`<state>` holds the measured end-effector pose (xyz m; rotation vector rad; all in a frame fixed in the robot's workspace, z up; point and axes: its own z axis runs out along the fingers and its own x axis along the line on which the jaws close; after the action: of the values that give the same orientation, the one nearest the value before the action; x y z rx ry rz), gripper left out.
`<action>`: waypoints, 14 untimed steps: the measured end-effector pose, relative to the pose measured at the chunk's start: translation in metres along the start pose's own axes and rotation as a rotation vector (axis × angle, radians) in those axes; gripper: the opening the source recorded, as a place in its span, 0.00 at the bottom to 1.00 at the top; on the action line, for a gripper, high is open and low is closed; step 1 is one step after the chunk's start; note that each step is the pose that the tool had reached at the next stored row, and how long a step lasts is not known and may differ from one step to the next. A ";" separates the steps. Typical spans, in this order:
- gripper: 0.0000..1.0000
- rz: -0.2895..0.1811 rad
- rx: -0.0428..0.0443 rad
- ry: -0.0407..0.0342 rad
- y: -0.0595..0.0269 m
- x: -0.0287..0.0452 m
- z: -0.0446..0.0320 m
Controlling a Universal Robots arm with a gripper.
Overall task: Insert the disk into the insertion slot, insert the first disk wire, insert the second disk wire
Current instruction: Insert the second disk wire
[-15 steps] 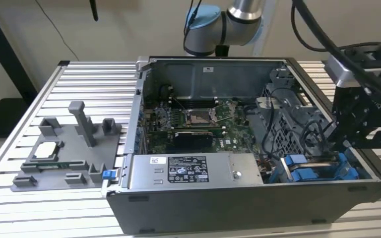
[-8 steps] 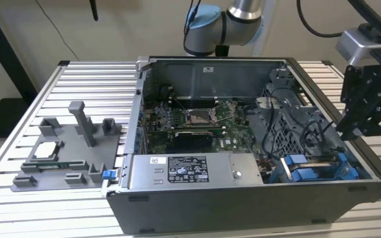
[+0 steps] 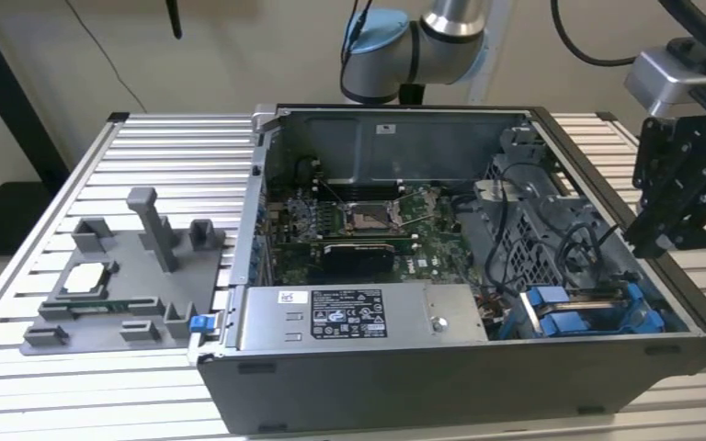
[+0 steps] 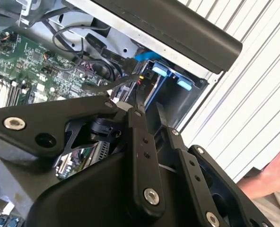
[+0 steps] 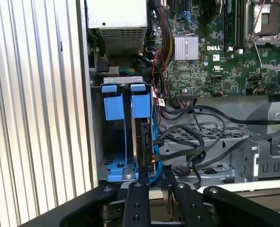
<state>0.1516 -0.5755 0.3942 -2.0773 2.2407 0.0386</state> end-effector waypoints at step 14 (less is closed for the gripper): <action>1.00 0.004 -0.0566 0.0055 -0.0241 -0.0079 0.0006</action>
<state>0.1762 -0.5695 0.3951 -2.1030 2.2732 0.0979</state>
